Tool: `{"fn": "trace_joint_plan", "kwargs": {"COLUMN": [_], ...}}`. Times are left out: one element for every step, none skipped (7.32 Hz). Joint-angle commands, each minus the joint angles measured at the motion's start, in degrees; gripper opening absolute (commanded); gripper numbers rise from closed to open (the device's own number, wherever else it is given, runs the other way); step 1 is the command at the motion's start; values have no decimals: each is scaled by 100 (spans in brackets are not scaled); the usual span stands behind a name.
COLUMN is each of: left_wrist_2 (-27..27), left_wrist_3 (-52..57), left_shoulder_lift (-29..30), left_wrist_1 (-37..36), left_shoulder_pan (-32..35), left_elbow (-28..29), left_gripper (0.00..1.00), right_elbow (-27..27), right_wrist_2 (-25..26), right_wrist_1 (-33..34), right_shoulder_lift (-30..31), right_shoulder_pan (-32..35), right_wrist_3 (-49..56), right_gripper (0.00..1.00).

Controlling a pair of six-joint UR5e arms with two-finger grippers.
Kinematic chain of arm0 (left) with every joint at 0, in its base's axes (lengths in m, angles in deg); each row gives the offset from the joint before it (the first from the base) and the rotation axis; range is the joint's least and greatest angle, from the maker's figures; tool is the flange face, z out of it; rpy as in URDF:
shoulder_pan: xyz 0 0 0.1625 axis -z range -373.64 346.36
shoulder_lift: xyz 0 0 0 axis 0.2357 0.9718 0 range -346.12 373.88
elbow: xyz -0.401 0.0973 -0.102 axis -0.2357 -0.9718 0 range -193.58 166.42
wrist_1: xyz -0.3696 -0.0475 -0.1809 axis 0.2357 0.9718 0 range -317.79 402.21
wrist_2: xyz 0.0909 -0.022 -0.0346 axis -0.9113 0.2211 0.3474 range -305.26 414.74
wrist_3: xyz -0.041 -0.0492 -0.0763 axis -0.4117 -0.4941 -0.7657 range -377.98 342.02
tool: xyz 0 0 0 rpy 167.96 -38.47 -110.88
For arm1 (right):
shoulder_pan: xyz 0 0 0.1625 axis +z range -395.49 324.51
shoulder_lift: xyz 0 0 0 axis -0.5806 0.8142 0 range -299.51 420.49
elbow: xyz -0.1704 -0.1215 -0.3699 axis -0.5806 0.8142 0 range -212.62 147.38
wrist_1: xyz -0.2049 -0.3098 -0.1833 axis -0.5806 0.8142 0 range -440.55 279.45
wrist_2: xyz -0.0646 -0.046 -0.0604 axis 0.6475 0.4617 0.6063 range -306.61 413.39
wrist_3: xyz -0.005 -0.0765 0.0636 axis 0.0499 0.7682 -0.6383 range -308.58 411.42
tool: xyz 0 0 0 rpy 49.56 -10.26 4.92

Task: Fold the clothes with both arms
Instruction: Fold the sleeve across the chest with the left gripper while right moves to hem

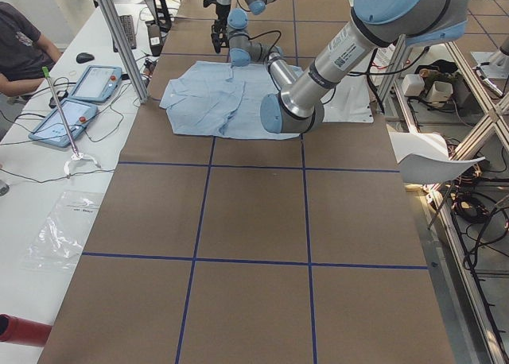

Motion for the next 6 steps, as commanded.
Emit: {"fn": "trace_joint_plan", "kwargs": {"left_wrist_2": [9, 1, -8, -8, 1, -8], "left_wrist_3": [138, 757, 1363, 1970, 2246, 2379], "left_shoulder_lift": [-1415, -1989, -2195, -2484, -2679, -2785], "left_wrist_1": [-86, -182, -253, -262, -254, -253], "left_shoulder_pan": [19, 37, 141, 308, 457, 528], "left_elbow": [-1636, -2151, -2208, -2235, -2244, -2235], "left_gripper": [65, 65, 65, 65, 65, 65], "right_elbow": [-661, -1187, -1645, -2119, -2568, -2764], "right_wrist_2": [52, 567, 1390, 2173, 2451, 2706], "right_wrist_1": [-7, 36, 80, 90, 264, 700], "right_shoulder_lift": [230, 379, 615, 1052, 1466, 1618], "right_shoulder_pan": [-584, -1258, -2126, -3057, -3693, -4230], "right_wrist_3": [-1053, -2107, -2996, -3614, -3933, -4172], "right_gripper": [100, 99, 99, 99, 98, 98]}}
